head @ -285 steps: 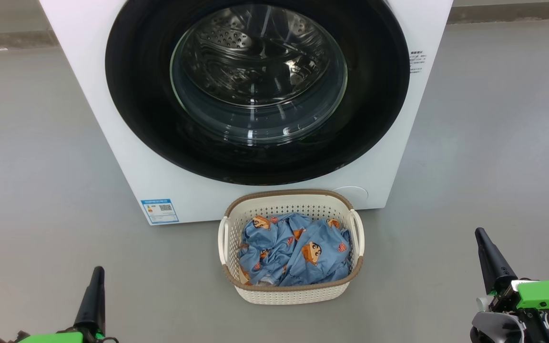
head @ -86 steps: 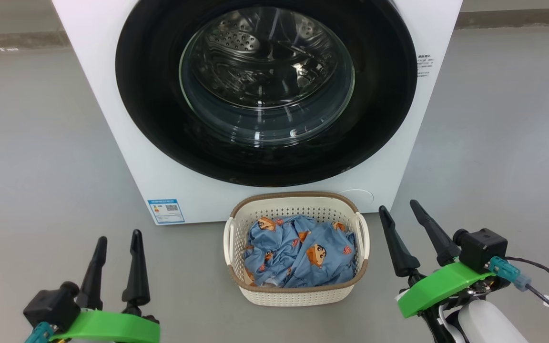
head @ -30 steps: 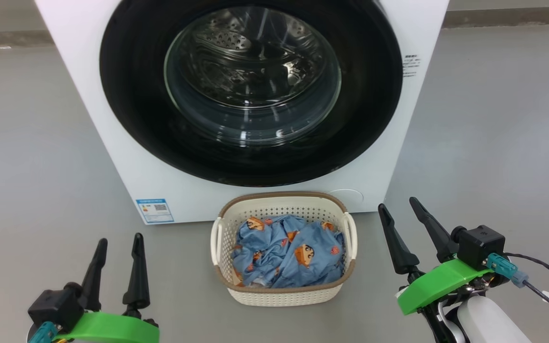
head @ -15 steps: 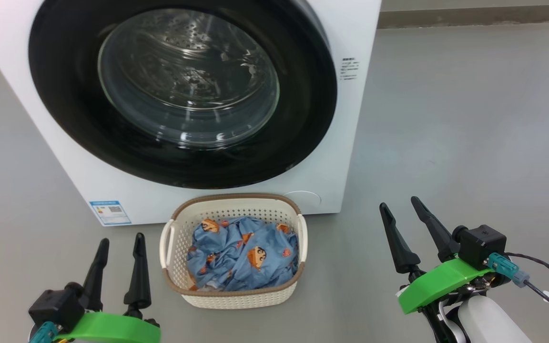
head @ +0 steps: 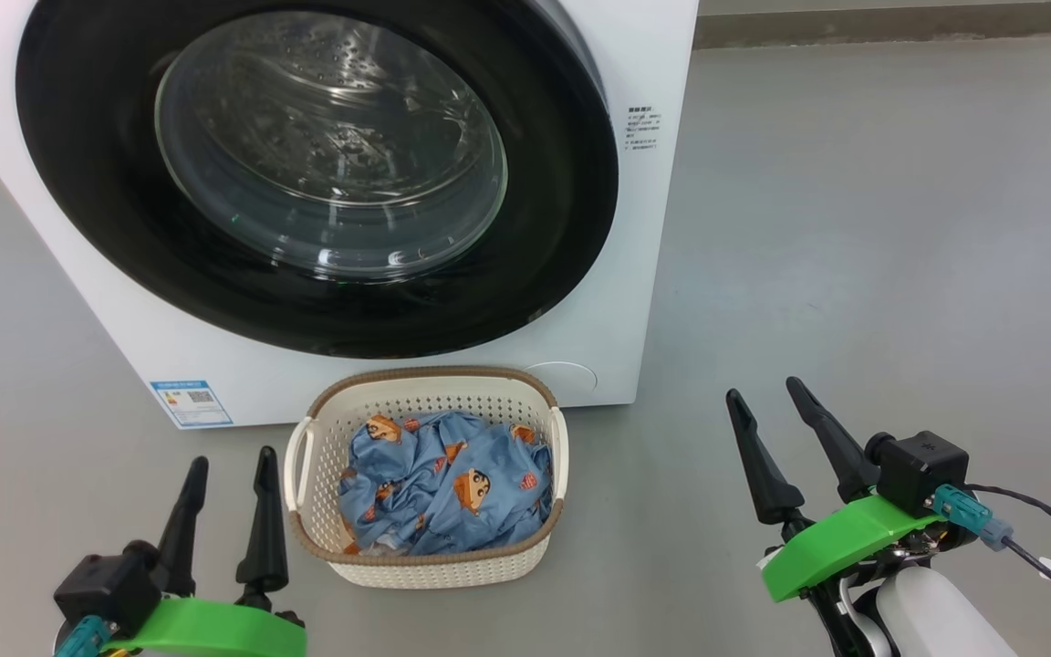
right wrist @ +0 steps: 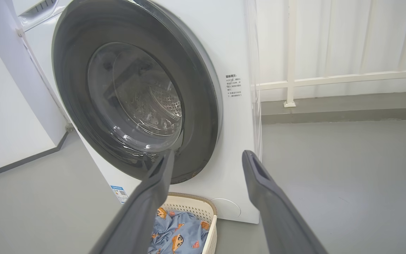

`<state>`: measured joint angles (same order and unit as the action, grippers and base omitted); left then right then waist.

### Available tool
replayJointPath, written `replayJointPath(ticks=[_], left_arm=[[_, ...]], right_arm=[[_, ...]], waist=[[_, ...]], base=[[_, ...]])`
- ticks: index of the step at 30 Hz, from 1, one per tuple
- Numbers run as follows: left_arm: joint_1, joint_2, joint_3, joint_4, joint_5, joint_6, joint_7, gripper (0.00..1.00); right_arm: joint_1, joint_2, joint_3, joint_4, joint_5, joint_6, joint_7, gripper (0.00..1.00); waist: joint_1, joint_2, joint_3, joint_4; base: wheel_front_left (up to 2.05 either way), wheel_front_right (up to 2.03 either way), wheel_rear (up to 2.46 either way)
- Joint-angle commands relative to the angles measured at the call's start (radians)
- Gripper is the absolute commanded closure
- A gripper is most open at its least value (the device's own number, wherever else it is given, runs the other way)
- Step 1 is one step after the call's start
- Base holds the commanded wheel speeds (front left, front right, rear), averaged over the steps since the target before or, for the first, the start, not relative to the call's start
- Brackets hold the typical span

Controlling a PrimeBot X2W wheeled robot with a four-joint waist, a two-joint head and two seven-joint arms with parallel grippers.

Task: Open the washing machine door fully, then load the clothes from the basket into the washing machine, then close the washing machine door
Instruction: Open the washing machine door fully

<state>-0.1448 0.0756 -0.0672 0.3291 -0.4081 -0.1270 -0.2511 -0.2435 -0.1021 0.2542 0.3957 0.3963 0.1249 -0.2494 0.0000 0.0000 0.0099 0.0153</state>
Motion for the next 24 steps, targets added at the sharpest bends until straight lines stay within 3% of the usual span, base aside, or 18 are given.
replayJointPath(ticks=[1,24], left_arm=[[-0.046,0.017,0.026,-0.02,-0.01,-0.004,-0.011,0.0],[-0.053,0.021,0.022,-0.015,-0.014,-0.004,-0.011,0.0]], right_arm=[[-0.039,0.0,0.017,-0.02,-0.003,0.006,-0.012,0.0],[-0.044,0.003,0.009,-0.015,-0.005,0.006,-0.012,0.0]], waist=[[0.0,0.0,0.001,0.0],[0.0,0.0,0.007,0.001]], base=[[0.0,0.0,0.0],[0.0,0.0,0.0]])
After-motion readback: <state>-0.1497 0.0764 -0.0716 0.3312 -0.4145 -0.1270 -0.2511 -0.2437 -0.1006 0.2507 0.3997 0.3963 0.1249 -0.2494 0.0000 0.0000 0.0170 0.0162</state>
